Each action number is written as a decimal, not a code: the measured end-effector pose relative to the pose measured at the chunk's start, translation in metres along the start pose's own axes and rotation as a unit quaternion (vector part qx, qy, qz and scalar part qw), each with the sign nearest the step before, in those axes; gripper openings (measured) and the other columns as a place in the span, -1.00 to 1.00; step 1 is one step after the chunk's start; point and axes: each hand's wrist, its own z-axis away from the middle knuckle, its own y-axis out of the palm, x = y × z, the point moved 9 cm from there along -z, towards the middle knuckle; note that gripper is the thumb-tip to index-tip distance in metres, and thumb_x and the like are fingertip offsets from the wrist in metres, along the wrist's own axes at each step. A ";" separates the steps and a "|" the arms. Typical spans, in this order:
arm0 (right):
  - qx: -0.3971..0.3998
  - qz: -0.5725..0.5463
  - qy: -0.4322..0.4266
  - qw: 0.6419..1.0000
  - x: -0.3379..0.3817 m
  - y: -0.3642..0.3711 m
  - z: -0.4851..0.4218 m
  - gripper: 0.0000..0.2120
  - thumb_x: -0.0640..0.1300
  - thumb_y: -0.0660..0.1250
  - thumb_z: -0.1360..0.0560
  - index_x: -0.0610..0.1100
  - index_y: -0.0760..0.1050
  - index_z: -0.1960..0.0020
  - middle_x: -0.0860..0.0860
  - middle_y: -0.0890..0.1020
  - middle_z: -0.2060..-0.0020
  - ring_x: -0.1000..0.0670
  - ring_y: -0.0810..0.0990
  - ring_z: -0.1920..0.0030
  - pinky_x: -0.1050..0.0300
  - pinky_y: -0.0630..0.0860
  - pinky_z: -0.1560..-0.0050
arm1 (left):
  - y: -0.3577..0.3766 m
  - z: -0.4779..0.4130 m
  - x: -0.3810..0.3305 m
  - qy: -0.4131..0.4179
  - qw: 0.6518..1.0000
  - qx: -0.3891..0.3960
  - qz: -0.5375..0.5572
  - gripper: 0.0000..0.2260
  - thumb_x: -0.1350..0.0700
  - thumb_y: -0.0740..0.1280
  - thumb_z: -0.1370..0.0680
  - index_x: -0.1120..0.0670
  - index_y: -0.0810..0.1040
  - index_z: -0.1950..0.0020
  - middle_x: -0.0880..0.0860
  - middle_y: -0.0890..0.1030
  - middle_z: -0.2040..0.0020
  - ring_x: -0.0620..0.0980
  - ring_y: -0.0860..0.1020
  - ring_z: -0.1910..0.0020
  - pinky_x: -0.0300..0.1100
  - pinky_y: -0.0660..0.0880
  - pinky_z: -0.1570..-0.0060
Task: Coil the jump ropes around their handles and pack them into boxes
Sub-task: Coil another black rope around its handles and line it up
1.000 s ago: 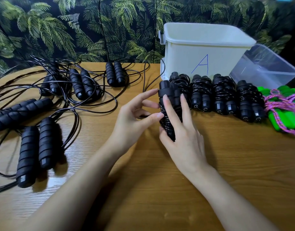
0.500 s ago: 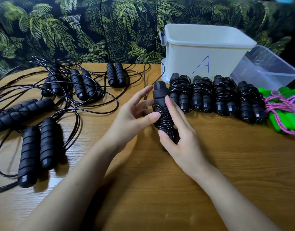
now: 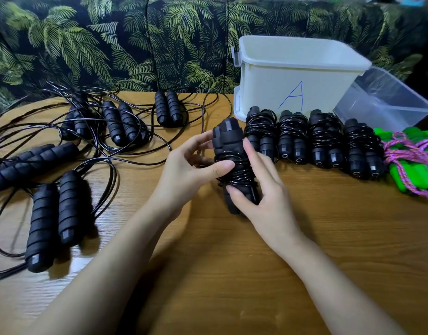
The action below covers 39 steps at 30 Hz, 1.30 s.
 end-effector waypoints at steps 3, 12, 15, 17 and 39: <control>0.006 -0.028 0.016 0.999 -0.002 -0.001 0.000 -0.29 -0.18 0.38 -0.48 -0.07 0.19 -0.57 0.02 0.46 -0.35 0.17 0.42 -0.37 0.40 0.28 -0.33 | 0.002 0.000 0.003 -0.006 1.000 0.018 -0.006 -0.36 0.07 0.59 -0.35 0.02 0.47 -0.40 0.01 0.63 -0.22 -0.06 0.63 -0.06 -0.21 0.56 -0.01; 0.031 -0.116 0.100 0.988 -0.016 0.004 0.001 -0.27 -0.06 0.31 -0.50 0.00 0.09 -0.60 0.09 0.34 -0.50 0.18 0.29 -0.48 0.08 0.25 -0.50 | -0.003 -0.001 0.002 0.001 1.000 -0.002 -0.014 -0.47 0.09 0.54 -0.36 -0.01 0.54 -0.32 0.00 0.65 -0.12 -0.06 0.63 0.06 -0.17 0.57 0.02; 0.030 -0.122 0.108 0.986 -0.017 0.004 0.001 -0.26 0.00 0.30 -0.49 -0.02 0.09 -0.60 0.09 0.32 -0.52 0.17 0.27 -0.50 0.01 0.24 -0.52 | -0.004 -0.001 0.002 -0.002 1.000 -0.007 -0.012 -0.46 0.08 0.56 -0.35 0.00 0.54 -0.31 -0.04 0.65 -0.06 -0.05 0.64 0.07 -0.17 0.57 0.02; 0.032 -0.131 0.116 0.984 -0.018 0.005 0.001 -0.27 -0.05 0.31 -0.50 -0.02 0.09 -0.60 0.09 0.32 -0.52 0.18 0.27 -0.50 0.00 0.23 -0.53 | -0.004 -0.001 0.003 -0.002 1.000 -0.007 -0.008 -0.43 0.02 0.59 -0.32 0.00 0.54 -0.31 -0.03 0.66 -0.05 -0.03 0.65 0.04 -0.15 0.58 0.00; 0.033 -0.090 0.043 0.994 -0.006 0.001 -0.001 -0.42 -0.21 0.22 -0.59 -0.03 0.16 -0.56 0.08 0.33 -0.48 0.16 0.25 -0.50 0.30 0.17 -0.46 | -0.010 -0.002 -0.003 0.013 1.000 -0.021 -0.014 -0.52 0.11 0.56 -0.32 0.05 0.53 -0.20 -0.08 0.66 0.08 -0.09 0.62 0.14 -0.21 0.57 0.06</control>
